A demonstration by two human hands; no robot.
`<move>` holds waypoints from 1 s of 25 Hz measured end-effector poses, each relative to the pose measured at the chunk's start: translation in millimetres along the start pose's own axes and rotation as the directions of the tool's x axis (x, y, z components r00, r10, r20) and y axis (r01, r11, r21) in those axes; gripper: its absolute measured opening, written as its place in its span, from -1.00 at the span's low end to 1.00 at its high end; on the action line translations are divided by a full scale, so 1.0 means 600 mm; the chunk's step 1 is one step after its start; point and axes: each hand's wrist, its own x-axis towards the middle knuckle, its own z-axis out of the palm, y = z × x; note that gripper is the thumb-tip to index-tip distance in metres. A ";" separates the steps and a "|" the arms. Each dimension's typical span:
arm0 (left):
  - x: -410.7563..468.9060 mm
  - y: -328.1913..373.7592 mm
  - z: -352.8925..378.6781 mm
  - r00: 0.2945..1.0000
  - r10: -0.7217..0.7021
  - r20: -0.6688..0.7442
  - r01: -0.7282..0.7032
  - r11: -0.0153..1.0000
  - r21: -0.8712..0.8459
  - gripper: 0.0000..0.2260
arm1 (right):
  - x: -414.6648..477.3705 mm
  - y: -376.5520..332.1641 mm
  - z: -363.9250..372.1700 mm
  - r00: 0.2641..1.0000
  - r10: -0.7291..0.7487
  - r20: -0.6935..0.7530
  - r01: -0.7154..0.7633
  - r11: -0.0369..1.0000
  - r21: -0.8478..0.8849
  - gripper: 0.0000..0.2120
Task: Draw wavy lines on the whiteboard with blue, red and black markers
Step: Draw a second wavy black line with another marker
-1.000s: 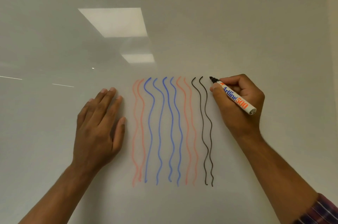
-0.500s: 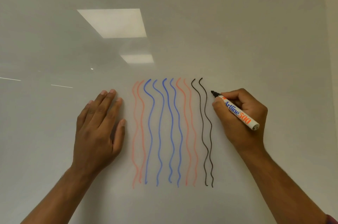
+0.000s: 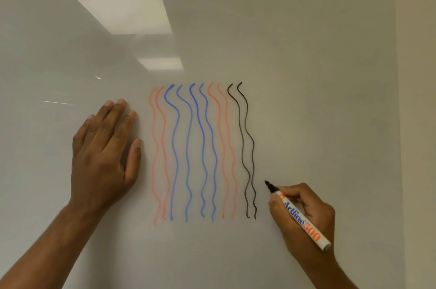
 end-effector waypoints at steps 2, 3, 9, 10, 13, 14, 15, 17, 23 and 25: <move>-0.001 0.000 0.001 1.000 -0.004 -0.001 0.004 1.000 0.000 -0.55 | -0.033 0.024 -0.006 0.998 0.015 0.058 -0.011 0.998 -0.062 -0.75; -0.001 0.000 0.002 1.000 -0.005 -0.001 0.005 1.000 -0.001 -0.55 | -0.045 0.033 -0.008 0.996 0.009 0.089 -0.001 0.996 -0.090 -0.74; -0.003 0.005 -0.002 1.000 -0.013 -0.001 0.013 1.000 -0.019 -0.55 | 0.004 -0.019 -0.010 0.984 0.173 -0.043 -0.164 0.971 0.173 -0.76; -0.003 0.006 -0.002 1.000 -0.010 -0.002 0.010 1.000 -0.015 -0.55 | 0.029 -0.037 -0.008 0.982 0.167 -0.085 -0.143 0.961 0.235 -0.81; -0.002 0.004 -0.001 1.000 -0.008 -0.004 0.008 1.000 -0.002 -0.55 | 0.107 -0.103 0.001 0.990 0.047 -0.132 0.000 0.944 0.331 -0.89; -0.002 0.004 -0.001 1.000 -0.009 -0.003 0.009 1.000 0.000 -0.55 | 0.133 -0.117 0.005 0.990 0.018 -0.137 0.027 0.948 0.318 -0.87; -0.002 0.003 -0.001 1.000 -0.008 -0.001 0.008 1.000 0.001 -0.55 | 0.158 -0.128 0.010 0.991 0.000 -0.136 0.041 0.954 0.298 -0.89; -0.002 0.002 -0.001 1.000 -0.005 0.003 0.005 1.000 0.000 -0.55 | 0.198 -0.142 0.024 0.992 -0.030 -0.125 0.062 0.963 0.262 -0.91; -0.003 0.002 -0.003 1.000 -0.005 0.004 0.005 1.000 -0.004 -0.55 | 0.254 -0.137 0.058 0.983 -0.130 -0.127 0.149 0.976 0.158 -0.91; -0.003 0.001 -0.003 1.000 -0.004 0.004 0.004 1.000 -0.003 -0.55 | 0.262 -0.134 0.060 0.980 -0.138 -0.141 0.159 0.975 0.152 -0.92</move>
